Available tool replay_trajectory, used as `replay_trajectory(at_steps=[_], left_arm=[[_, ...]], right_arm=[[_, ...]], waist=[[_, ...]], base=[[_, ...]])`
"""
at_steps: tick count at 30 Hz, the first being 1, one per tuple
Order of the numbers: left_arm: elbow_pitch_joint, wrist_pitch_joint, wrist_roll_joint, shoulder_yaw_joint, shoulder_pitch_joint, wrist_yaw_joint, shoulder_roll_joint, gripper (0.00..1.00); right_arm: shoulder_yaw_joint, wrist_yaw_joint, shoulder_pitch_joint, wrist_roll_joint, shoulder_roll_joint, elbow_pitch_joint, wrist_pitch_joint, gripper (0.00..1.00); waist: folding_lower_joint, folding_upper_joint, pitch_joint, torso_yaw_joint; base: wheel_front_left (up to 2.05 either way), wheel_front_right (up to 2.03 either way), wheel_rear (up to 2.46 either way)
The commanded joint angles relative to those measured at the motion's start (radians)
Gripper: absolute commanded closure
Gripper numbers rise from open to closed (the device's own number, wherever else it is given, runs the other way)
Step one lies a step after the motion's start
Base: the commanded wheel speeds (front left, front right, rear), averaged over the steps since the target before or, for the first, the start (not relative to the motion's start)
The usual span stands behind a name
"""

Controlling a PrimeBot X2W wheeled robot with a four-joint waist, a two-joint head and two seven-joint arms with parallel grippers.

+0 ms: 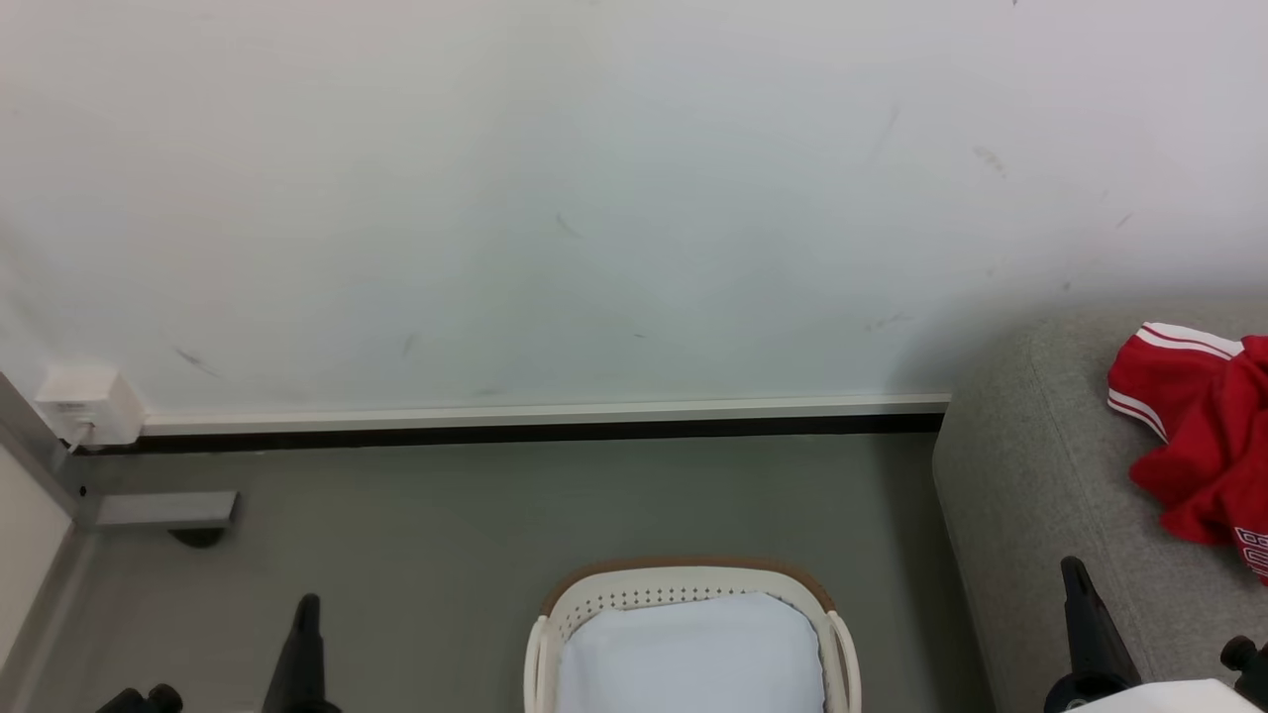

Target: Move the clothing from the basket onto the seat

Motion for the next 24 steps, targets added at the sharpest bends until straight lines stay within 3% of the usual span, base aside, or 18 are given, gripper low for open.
replay_trajectory(at_steps=[1,24], left_arm=[[-0.014,0.008,-0.044,0.004,-0.027,-0.005,0.008,1.00],[-0.010,0.075,-0.292,0.014,-0.058,-0.007,0.009,1.00]], right_arm=[[-0.011,-0.001,-0.024,0.036,0.000,-0.015,0.008,1.00],[-0.061,-0.001,-0.037,0.263,0.004,-0.018,0.071,1.00]], waist=[[-0.0001,0.0000,0.001,0.001],[-0.0001,0.0000,0.007,0.015]], base=[[0.00,0.00,0.00],[0.00,0.00,0.00]])
